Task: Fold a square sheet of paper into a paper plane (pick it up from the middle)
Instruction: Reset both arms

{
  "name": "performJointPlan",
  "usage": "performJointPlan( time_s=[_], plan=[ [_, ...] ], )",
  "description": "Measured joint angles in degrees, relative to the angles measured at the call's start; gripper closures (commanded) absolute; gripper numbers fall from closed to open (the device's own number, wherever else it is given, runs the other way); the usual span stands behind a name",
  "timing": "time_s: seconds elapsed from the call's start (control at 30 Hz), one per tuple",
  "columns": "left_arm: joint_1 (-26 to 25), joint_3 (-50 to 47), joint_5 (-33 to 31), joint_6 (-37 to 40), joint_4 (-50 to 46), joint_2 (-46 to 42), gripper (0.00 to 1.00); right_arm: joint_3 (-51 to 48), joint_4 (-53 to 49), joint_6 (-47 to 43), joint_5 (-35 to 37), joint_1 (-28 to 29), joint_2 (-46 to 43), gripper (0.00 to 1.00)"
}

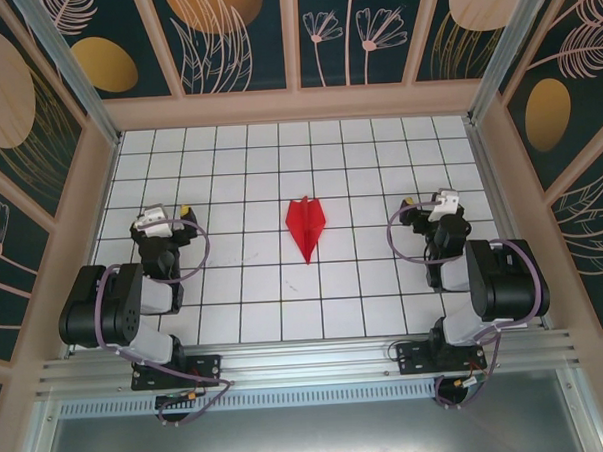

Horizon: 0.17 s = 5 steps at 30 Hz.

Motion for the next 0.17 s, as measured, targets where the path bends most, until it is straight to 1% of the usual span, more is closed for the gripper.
performJointPlan(
  time_s=[0.17],
  plan=[
    [0.00,1.11,1.49,0.04,-0.11,0.04,0.01,0.00,0.02,0.00,0.00,0.00,0.02,0.01]
  ],
)
